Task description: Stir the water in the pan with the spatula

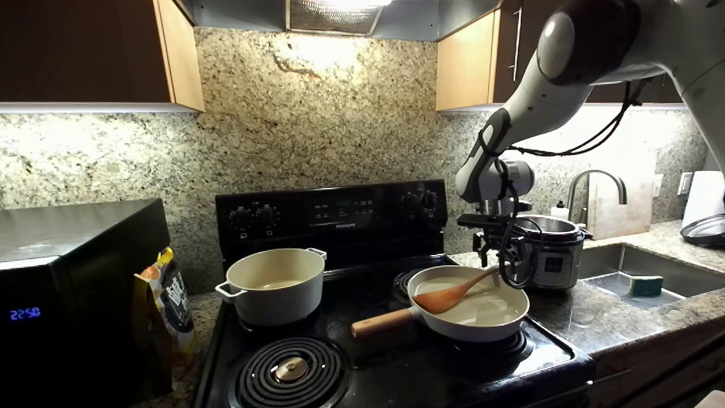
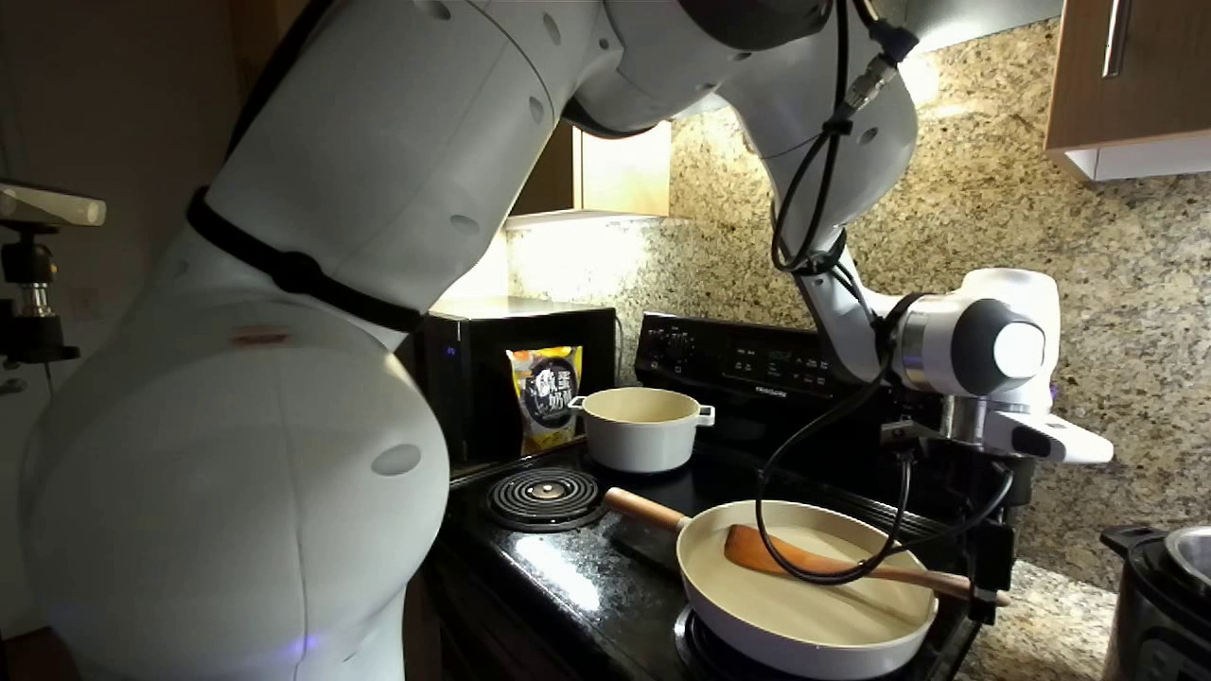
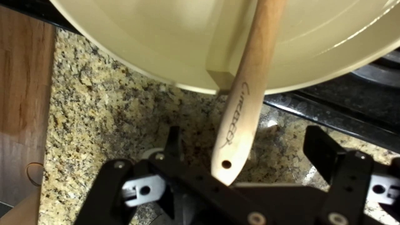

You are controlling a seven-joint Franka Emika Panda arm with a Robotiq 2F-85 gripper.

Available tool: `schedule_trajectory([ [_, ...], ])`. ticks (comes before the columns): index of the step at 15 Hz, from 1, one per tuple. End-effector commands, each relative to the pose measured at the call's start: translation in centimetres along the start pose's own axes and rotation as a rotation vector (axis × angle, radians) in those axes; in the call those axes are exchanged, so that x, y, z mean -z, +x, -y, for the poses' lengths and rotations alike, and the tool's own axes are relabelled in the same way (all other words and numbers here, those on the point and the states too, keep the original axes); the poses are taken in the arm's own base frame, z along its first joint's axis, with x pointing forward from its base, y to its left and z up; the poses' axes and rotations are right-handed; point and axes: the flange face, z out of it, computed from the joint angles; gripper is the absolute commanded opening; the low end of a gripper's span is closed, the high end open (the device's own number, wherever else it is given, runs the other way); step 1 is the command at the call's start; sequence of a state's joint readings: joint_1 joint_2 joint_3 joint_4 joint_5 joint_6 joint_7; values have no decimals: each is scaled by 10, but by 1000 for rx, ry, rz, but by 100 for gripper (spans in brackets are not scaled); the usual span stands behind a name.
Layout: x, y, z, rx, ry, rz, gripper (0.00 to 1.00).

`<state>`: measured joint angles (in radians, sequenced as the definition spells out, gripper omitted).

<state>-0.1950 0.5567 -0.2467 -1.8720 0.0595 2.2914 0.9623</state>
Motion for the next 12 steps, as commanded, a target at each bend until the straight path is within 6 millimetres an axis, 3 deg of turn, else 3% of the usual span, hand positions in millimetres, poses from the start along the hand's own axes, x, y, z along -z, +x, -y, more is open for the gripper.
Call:
schedule_trajectory([
  [1, 5, 3, -7, 8, 33, 2, 100],
  [6, 4, 7, -7, 6, 35, -2, 97],
  [7, 4, 7, -7, 5, 36, -3, 73],
  [9, 4, 7, -8, 4, 37, -4, 71],
  [12, 5, 6, -8, 2, 37, -7, 51],
])
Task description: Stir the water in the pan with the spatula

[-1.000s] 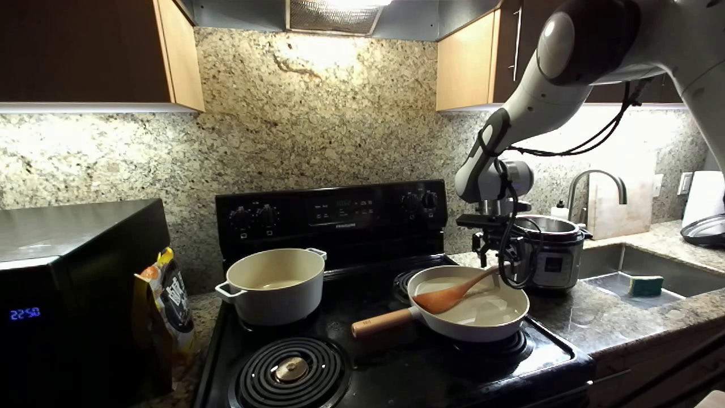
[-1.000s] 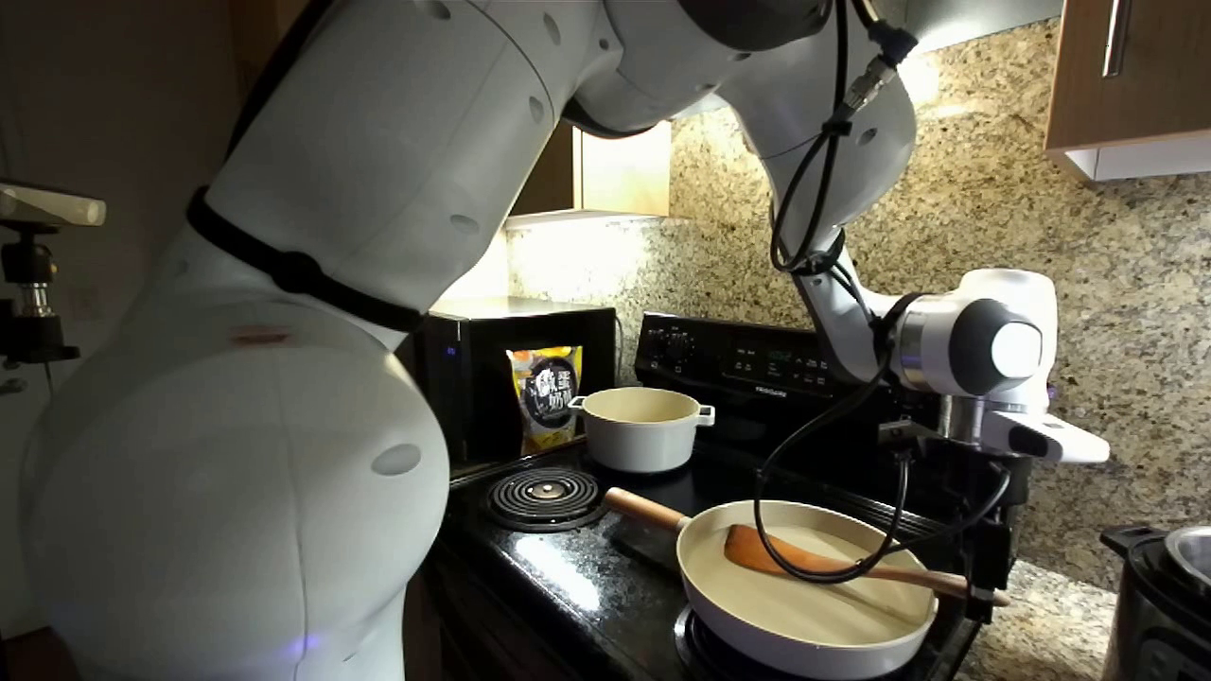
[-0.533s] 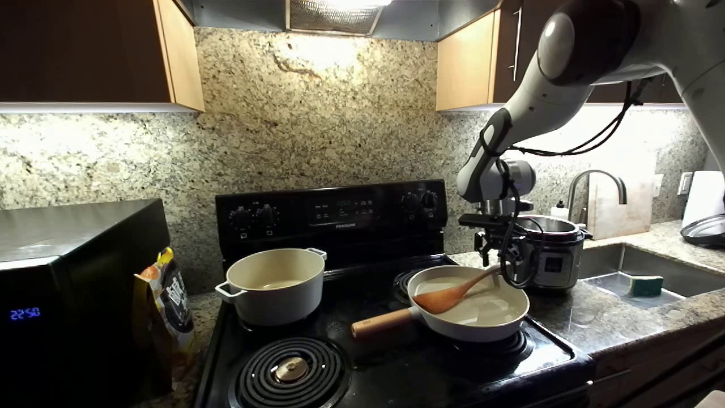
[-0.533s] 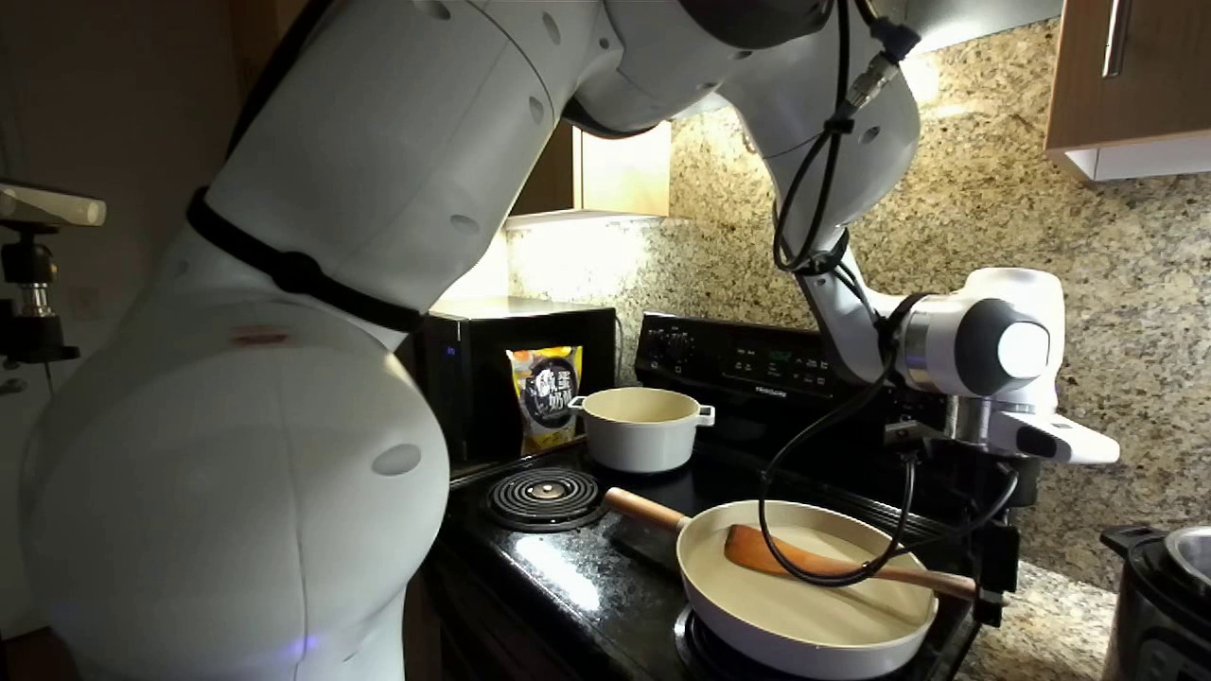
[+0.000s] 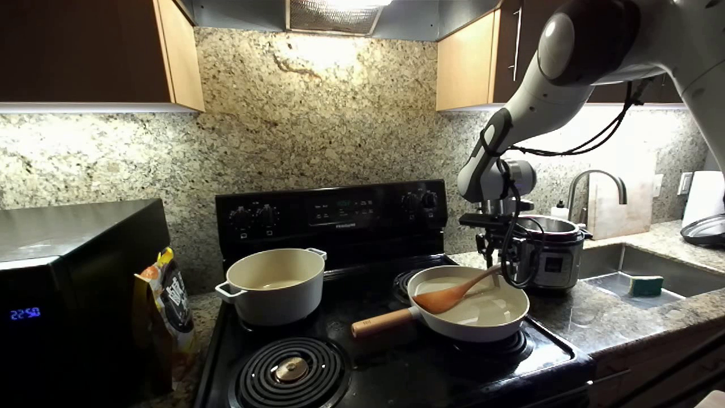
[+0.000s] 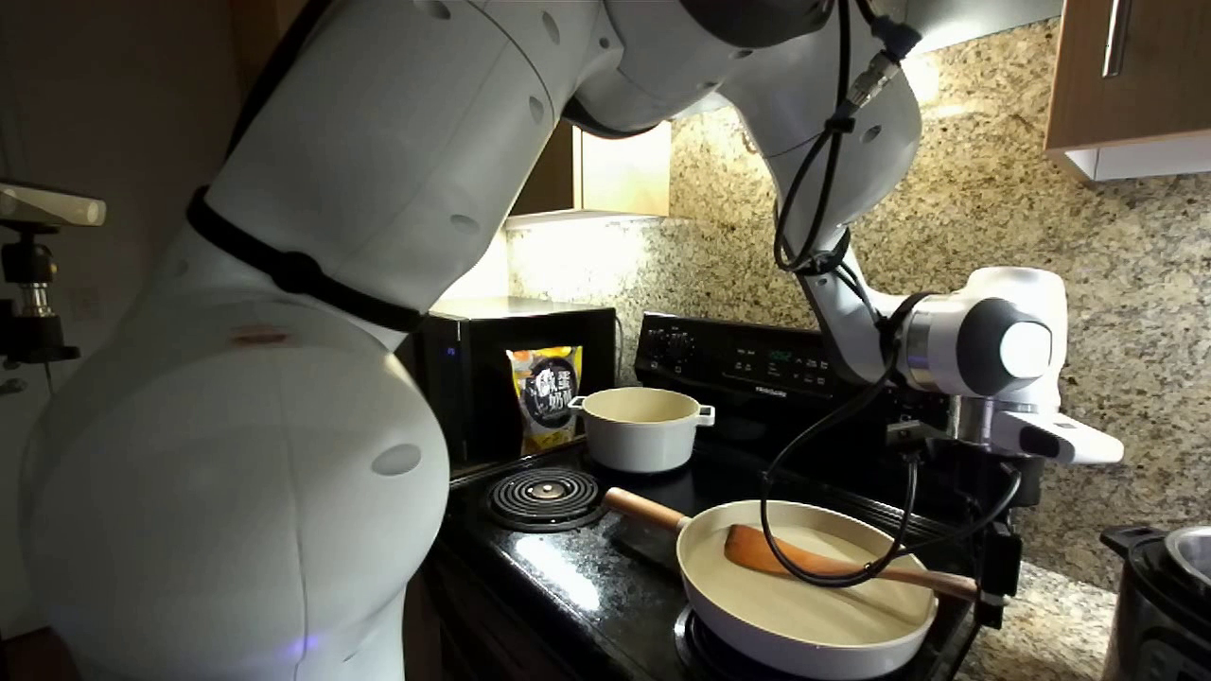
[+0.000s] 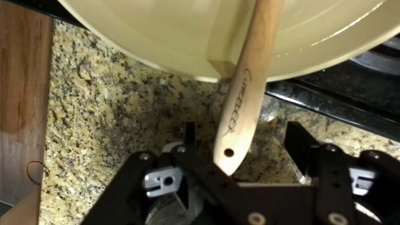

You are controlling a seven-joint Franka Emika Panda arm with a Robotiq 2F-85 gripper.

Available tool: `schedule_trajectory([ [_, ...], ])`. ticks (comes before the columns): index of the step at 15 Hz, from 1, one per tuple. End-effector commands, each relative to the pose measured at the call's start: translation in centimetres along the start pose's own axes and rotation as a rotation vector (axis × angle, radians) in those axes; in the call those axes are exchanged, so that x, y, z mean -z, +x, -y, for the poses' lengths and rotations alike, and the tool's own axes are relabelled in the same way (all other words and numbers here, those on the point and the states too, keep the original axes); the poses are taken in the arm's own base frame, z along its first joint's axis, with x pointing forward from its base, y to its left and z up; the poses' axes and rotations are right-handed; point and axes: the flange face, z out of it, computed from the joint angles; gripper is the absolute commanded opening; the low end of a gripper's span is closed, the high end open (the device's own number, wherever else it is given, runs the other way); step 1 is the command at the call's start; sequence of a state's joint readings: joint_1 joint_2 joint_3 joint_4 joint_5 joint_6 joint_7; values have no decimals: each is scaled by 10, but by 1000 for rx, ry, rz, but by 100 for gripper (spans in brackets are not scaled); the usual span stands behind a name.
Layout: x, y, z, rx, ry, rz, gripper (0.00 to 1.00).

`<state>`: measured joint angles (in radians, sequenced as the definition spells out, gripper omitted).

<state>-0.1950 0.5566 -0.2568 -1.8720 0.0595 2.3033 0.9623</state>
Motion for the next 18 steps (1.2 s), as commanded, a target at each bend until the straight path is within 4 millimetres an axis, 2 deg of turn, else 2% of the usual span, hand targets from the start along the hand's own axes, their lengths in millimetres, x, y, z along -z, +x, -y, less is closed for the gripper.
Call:
schedule_trajectory([
  [1, 4, 0, -6, 11, 30, 3, 45],
  [7, 9, 2, -11, -2, 28, -15, 6],
  [10, 12, 4, -15, -11, 32, -23, 8],
  [12, 14, 5, -18, -15, 32, -29, 1],
  [13, 15, 6, -19, -18, 30, -32, 5],
  [18, 17, 8, -20, -21, 28, -38, 5],
])
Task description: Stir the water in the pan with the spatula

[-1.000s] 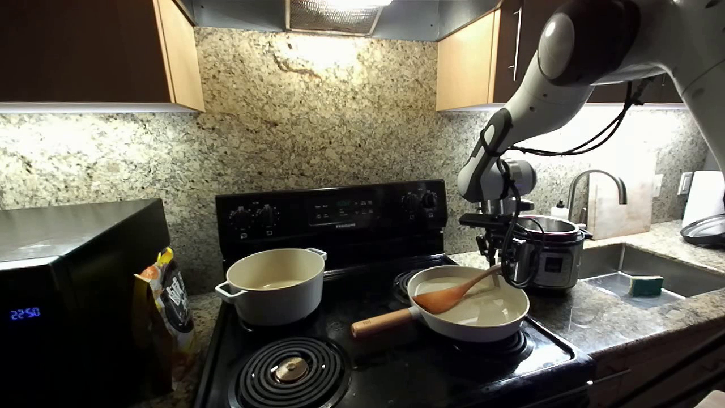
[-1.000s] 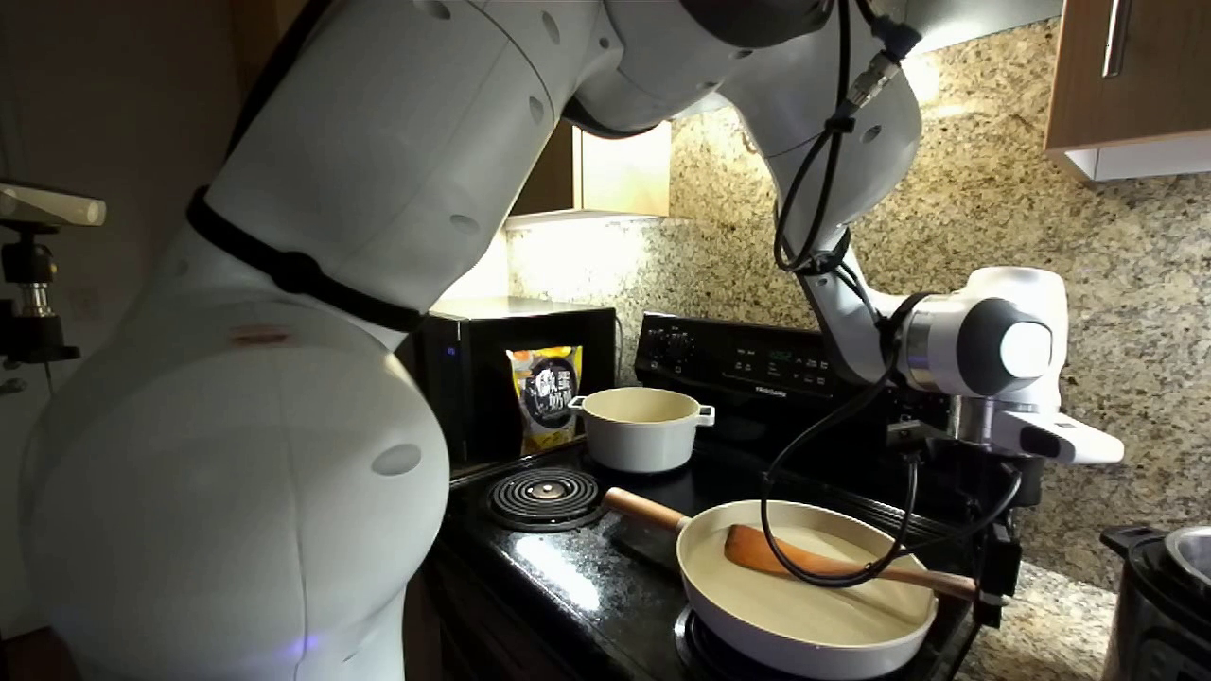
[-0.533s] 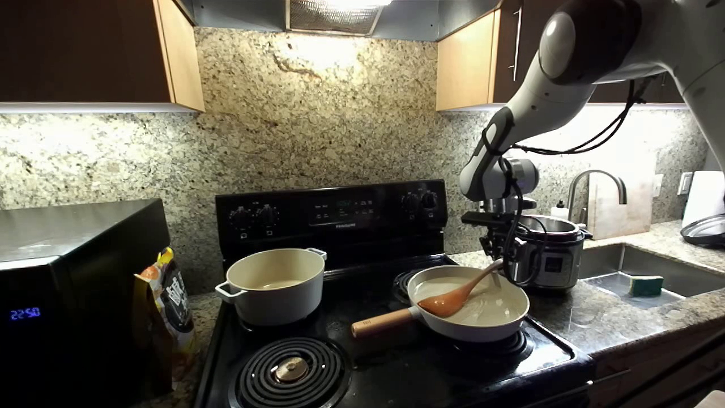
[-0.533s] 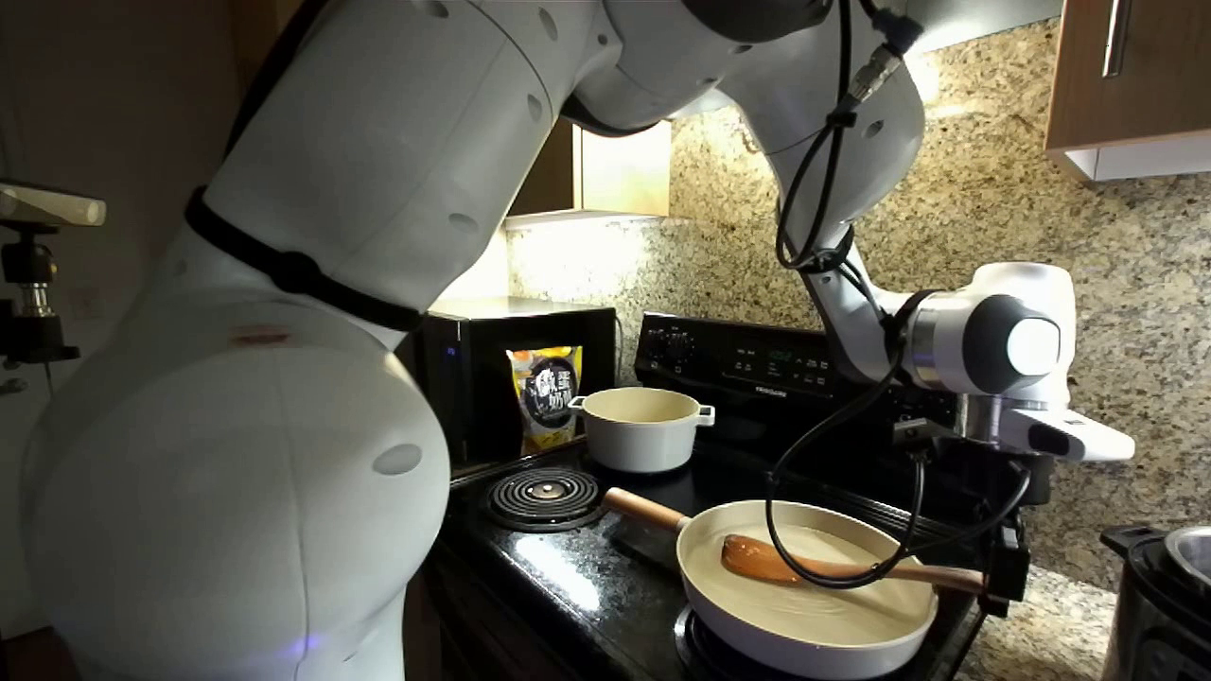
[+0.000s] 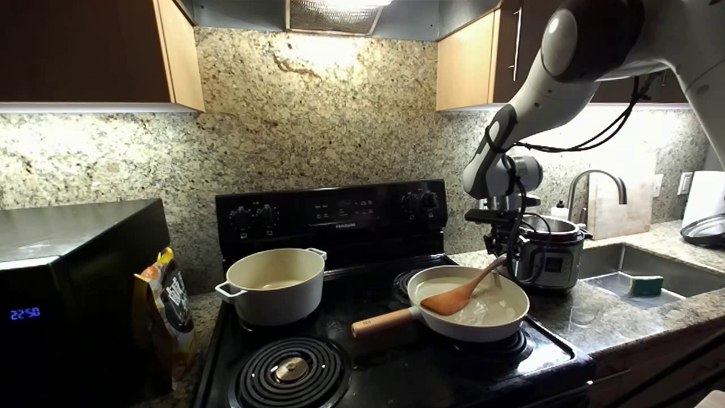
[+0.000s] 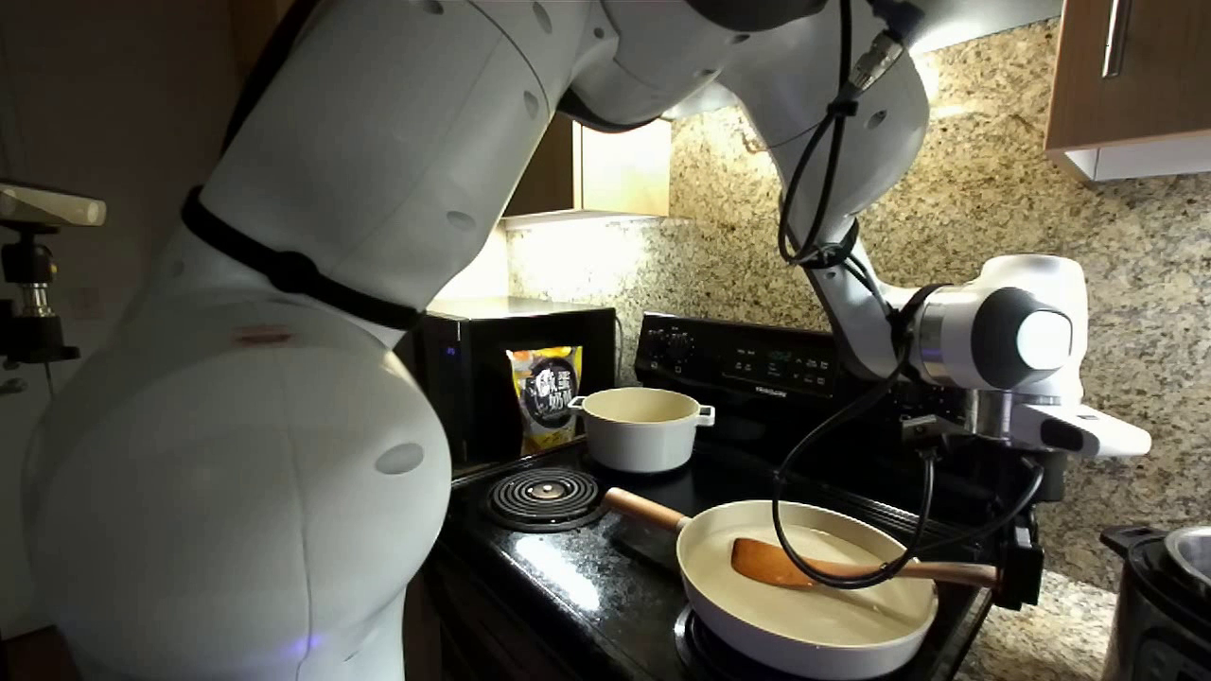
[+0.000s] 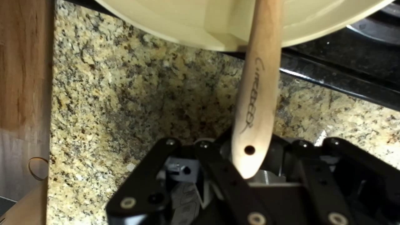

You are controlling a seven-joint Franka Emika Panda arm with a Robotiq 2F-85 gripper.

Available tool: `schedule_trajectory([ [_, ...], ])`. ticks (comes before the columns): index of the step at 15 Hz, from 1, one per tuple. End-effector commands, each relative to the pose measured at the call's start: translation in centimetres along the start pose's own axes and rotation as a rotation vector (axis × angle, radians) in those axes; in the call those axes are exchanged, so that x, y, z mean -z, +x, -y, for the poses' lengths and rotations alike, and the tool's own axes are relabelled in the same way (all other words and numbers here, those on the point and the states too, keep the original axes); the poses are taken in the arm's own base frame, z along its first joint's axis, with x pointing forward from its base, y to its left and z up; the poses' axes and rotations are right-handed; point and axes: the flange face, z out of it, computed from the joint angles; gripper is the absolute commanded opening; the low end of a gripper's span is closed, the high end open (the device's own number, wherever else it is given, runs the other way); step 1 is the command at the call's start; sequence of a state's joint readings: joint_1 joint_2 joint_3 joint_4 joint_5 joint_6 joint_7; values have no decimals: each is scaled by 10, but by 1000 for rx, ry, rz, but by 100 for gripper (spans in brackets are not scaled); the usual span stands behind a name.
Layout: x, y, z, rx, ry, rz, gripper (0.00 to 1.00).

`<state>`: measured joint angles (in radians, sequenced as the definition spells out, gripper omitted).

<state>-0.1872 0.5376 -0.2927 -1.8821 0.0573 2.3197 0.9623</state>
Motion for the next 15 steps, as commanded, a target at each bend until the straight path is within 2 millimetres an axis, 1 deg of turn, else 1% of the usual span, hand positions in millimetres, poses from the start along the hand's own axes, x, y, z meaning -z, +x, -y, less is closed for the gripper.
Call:
schedule_trajectory([
  [1, 7, -6, -10, 5, 13, -12, 5],
  [6, 9, -8, -8, 10, 7, -20, 5],
  [13, 7, -8, -7, 20, 7, -18, 5],
  [14, 7, -8, -7, 20, 8, -17, 34],
  [15, 6, -8, -7, 20, 8, -16, 36],
])
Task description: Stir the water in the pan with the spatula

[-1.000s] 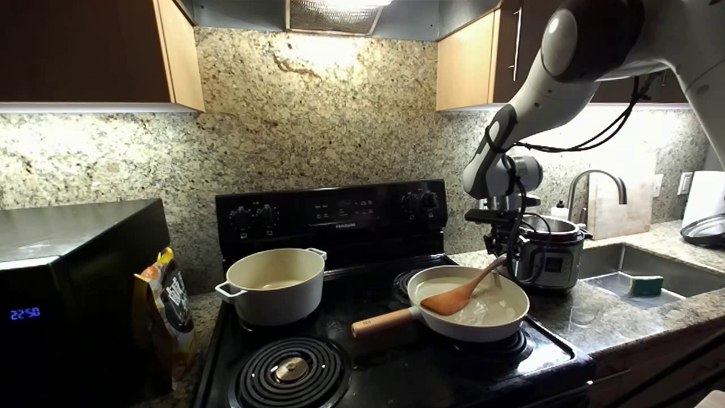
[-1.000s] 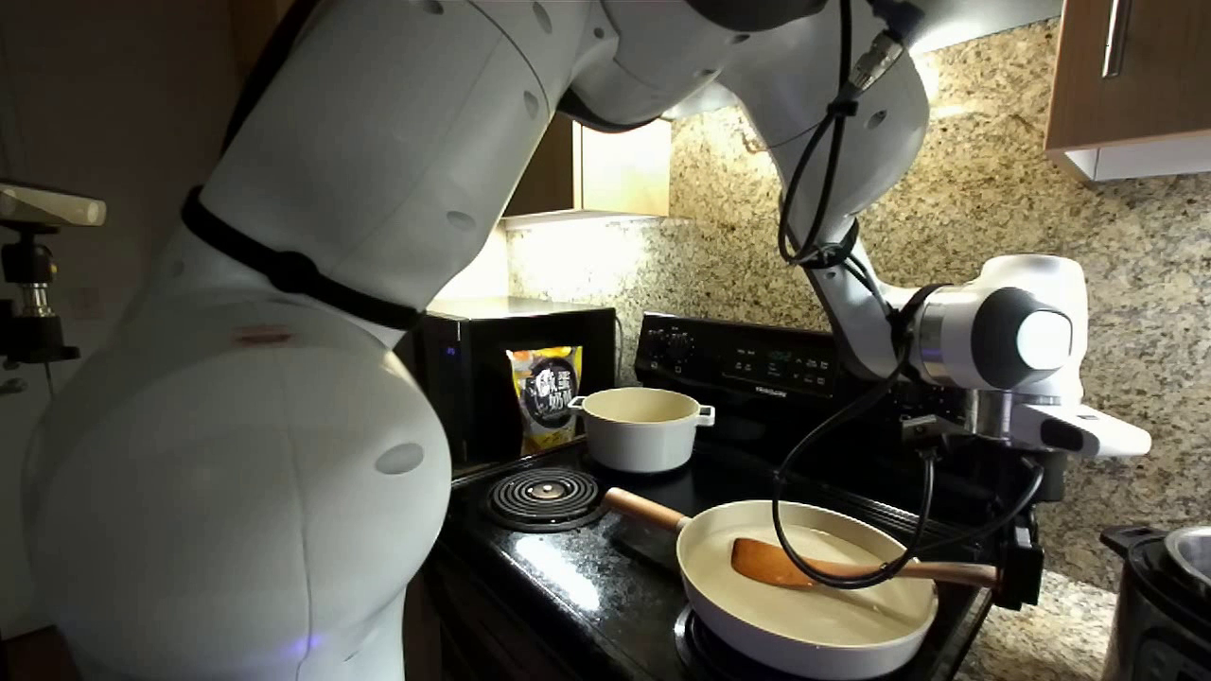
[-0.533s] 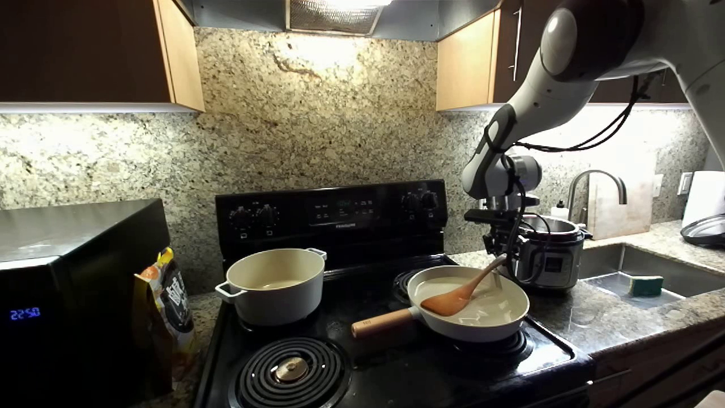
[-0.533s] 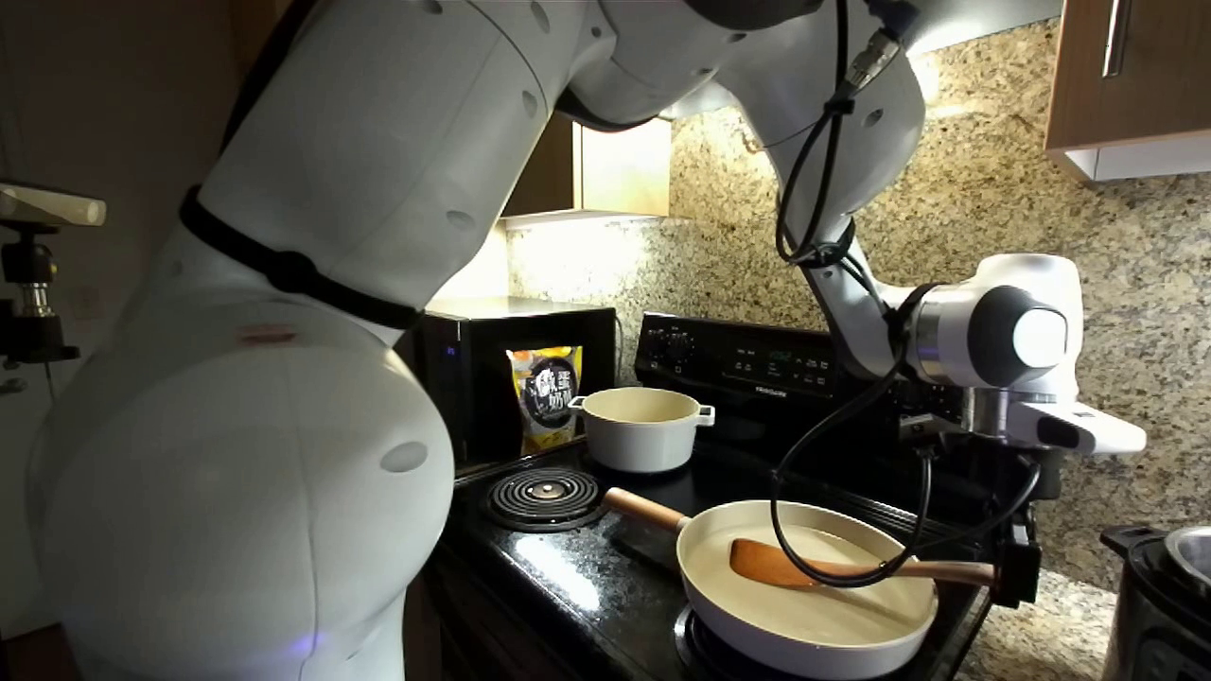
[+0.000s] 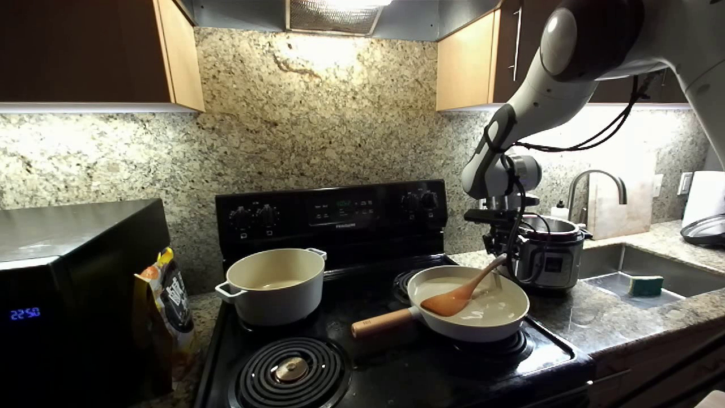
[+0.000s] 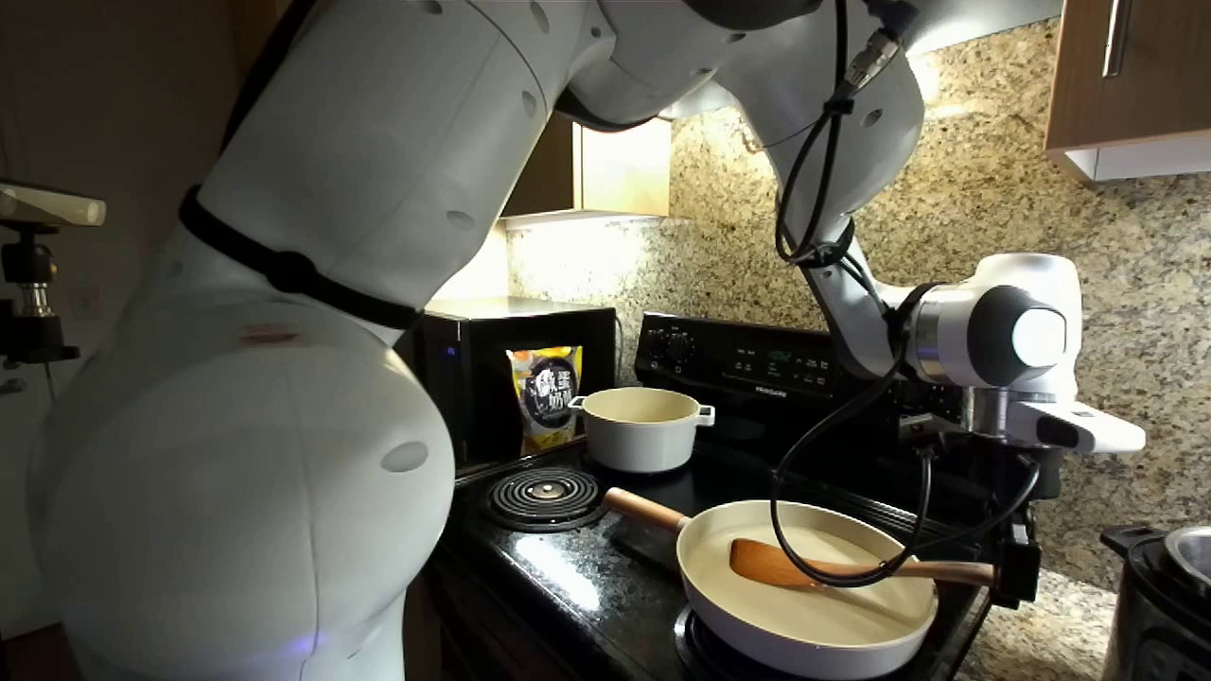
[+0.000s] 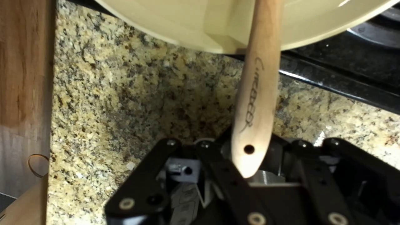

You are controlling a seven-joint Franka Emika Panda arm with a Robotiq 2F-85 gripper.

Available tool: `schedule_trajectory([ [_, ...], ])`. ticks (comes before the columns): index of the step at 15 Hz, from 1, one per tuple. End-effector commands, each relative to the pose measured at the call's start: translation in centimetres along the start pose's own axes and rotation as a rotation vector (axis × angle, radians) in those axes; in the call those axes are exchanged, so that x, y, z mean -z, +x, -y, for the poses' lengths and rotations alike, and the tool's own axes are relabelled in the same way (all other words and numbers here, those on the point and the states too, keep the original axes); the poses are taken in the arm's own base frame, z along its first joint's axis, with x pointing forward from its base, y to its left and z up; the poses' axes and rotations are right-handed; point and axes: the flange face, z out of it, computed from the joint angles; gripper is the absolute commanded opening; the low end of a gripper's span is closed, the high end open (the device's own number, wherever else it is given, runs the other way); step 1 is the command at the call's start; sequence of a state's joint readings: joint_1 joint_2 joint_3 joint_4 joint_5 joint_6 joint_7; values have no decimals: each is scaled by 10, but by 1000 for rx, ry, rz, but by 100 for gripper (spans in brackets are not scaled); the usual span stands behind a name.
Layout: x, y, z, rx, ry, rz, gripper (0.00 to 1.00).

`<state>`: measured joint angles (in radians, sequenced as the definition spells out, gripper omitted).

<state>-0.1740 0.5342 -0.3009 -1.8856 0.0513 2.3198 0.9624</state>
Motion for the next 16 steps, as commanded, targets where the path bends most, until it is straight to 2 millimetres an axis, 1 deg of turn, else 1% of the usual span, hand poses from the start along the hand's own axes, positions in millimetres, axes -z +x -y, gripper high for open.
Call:
schedule_trajectory([
  [1, 4, -6, -7, 11, 11, -9, 41],
  [6, 5, -9, -6, 17, 11, -12, 72],
  [9, 5, -12, -3, 24, 11, -13, 93],
  [10, 5, -13, -2, 26, 11, -14, 98],
  [11, 7, -14, -2, 28, 11, -16, 100],
  [16, 11, -20, -2, 35, 12, -24, 100],
])
